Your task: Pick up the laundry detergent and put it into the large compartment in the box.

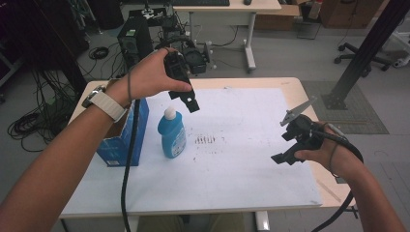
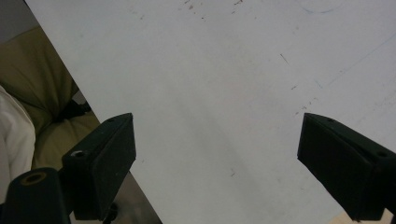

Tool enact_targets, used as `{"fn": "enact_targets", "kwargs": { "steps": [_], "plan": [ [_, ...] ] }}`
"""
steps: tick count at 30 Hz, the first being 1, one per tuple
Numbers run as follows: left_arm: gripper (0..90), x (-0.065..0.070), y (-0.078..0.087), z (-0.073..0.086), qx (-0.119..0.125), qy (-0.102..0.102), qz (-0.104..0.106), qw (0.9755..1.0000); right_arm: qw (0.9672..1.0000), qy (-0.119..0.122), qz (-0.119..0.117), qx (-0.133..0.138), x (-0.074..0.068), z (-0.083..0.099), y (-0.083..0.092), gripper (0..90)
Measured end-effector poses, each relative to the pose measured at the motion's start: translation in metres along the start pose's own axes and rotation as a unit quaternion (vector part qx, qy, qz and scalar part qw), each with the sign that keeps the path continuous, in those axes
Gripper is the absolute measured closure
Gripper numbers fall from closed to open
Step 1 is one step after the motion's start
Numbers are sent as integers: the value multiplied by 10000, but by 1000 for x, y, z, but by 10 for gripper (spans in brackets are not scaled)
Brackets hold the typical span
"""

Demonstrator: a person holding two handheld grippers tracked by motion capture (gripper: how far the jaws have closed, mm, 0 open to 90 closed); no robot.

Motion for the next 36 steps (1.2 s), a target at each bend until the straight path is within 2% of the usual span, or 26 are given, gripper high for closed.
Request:
{"fn": "enact_targets", "kwargs": {
  "steps": [5, 8, 10, 12, 17, 23, 29, 36],
  "plan": [
    [102, -3, 2, 3, -87, 255, -113, 9996, 10000, 29, -15, -9, 0, -1, -1, 116],
    [105, -8, 6, 6, -98, 547, -219, 9982, 10000, 51, -30, 0, 0, -2, -1, 116],
    [105, -9, 6, 7, -103, 601, -252, 9978, 10000, 55, -27, 3, 0, -2, -1, 115],
    [105, -11, 7, 10, -176, 757, -296, 9965, 10000, 56, -30, 0, 0, -2, -1, 115],
    [105, -16, 8, 14, -177, 1083, -375, 9933, 10000, 55, -44, -2, 0, -3, -2, 115],
    [105, -17, 5, 17, -228, 1337, -417, 9899, 10000, 63, -51, 6, 0, -3, -3, 115],
    [106, -18, 4, 19, -242, 1491, -428, 9876, 9999, 92, -53, 25, 0, -4, -3, 115],
    [106, -18, 1, 23, -298, 1848, -487, 9811, 9999, 109, -74, 9, 0, -5, -6, 115]
  ]
}}
Point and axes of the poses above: each handheld gripper's, and its own axes: y roughly backward along the jaws, z roughly out of its underside, x roughly to its right, the point moved 6 cm from there along -y, roughly forward along the jaws, and after that the axes turned 6 degrees about -y, right-handed, at the moved point
